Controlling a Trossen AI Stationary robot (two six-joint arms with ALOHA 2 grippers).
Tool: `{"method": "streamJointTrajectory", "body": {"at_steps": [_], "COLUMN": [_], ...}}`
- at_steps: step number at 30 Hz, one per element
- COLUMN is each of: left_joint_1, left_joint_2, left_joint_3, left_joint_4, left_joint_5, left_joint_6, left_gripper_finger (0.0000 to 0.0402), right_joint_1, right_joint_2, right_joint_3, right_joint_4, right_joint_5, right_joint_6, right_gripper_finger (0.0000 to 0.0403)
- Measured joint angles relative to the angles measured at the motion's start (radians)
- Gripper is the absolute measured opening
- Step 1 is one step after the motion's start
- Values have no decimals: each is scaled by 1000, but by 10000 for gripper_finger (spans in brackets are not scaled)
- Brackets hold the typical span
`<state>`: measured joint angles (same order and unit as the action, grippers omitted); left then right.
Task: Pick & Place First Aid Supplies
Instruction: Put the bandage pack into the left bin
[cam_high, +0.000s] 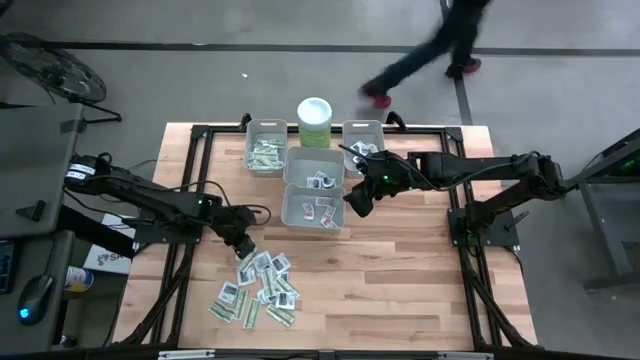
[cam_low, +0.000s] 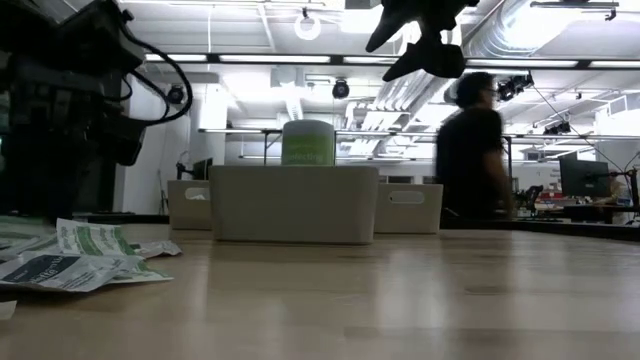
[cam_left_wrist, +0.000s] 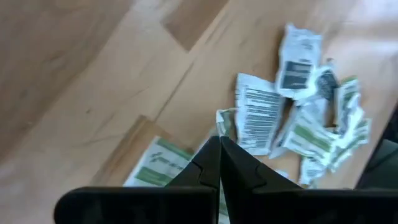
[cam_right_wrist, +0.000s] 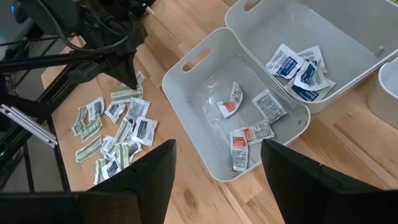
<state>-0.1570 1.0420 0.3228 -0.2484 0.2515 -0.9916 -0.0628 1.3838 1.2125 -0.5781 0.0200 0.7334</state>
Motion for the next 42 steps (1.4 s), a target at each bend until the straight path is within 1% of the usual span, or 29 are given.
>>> {"method": "streamJointTrajectory", "body": {"at_steps": [2, 7, 12, 19, 24, 27, 29, 31, 34, 37, 42], "left_joint_1": [0, 0, 0, 0, 0, 4, 35, 85, 189, 307, 501], "left_joint_2": [-21, -79, -126, -136, -136, -136, -136, -136, -136, -135, -125], "left_joint_3": [19, 104, 214, 348, 423, 460, 476, 487, 492, 493, 493], "left_joint_4": [-27, -156, -320, -494, -556, -564, -565, -563, -555, -508, -385], "left_joint_5": [-8, -79, -203, -426, -660, -804, -864, -890, -883, -835, -740], "left_joint_6": [4, 38, 82, 154, 150, 146, 144, 150, 174, 234, 321], "left_gripper_finger": [1, 1, 1, 0, 0, 0, 0, 0, 0, 0, 0], "right_joint_1": [0, 0, 0, 0, -3, -3, -3, -3, -3, -3, -3], "right_joint_2": [0, 0, 0, 0, 0, 0, 0, 0, 0, 0, 0], "right_joint_3": [0, 0, 0, 0, 0, 0, 0, 0, 0, 0, 0], "right_joint_4": [0, 0, 0, 0, 0, -1, 0, 0, 0, 1, 0], "right_joint_5": [0, 0, 4, 41, 47, 59, 60, 65, 86, 104, 147], "right_joint_6": [0, -8, -19, -39, -57, -62, -75, -88, -109, -132, -166], "right_gripper_finger": [229, 229, 229, 229, 229, 229, 229, 229, 229, 229, 229]}}
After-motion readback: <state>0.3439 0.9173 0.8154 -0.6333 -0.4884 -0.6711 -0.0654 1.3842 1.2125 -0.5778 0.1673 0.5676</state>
